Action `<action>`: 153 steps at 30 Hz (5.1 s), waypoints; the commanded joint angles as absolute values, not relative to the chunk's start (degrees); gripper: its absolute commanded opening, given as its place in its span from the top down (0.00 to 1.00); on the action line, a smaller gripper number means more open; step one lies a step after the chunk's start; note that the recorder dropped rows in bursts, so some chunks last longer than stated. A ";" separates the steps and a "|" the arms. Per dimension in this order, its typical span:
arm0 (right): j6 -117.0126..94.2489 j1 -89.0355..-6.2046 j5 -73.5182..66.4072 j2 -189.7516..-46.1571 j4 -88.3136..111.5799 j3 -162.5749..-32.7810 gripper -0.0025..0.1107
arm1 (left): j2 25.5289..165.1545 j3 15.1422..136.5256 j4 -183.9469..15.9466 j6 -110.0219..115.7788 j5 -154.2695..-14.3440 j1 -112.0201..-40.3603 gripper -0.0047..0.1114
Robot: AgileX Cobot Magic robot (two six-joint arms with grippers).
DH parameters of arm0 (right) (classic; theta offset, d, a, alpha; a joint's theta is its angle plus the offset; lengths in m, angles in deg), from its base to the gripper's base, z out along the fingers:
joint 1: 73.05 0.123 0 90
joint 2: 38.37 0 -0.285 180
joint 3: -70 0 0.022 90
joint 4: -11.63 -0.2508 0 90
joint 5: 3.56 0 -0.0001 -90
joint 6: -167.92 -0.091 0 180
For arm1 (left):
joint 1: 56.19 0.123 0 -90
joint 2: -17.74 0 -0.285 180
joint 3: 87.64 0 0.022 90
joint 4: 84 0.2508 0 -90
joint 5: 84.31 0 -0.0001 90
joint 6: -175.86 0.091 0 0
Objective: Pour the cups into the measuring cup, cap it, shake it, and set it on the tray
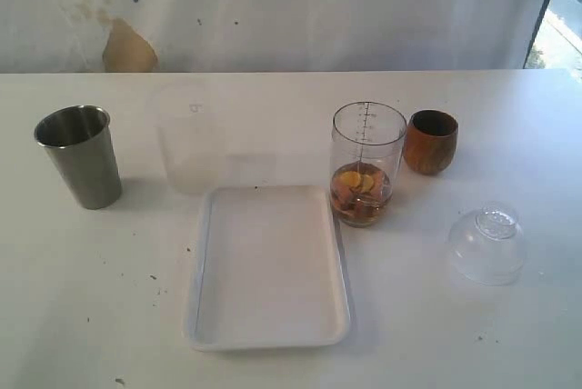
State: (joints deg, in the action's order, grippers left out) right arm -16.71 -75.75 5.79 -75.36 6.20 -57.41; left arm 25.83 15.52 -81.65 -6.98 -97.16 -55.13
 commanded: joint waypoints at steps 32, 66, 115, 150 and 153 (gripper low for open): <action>-4.40 -75.98 -45.44 -136.69 6.70 -87.84 0.37 | 25.53 15.14 -82.04 -6.81 -97.24 -55.18 0.96; -2.56 -75.98 -47.92 -143.26 4.18 -91.23 0.98 | 25.53 15.14 -82.04 -6.81 -97.24 -55.18 0.96; -8.45 -60.40 -73.52 -148.04 4.69 -134.81 0.98 | 25.53 15.14 -82.04 -6.81 -97.24 -55.18 0.96; -9.43 -60.40 -73.52 -152.68 3.14 -134.69 0.98 | 25.53 15.14 -82.04 -6.81 -97.24 -55.18 0.96; -9.43 -60.40 -73.52 -153.29 3.14 -134.69 0.98 | 25.53 15.14 -82.04 -6.81 -97.24 -55.18 0.96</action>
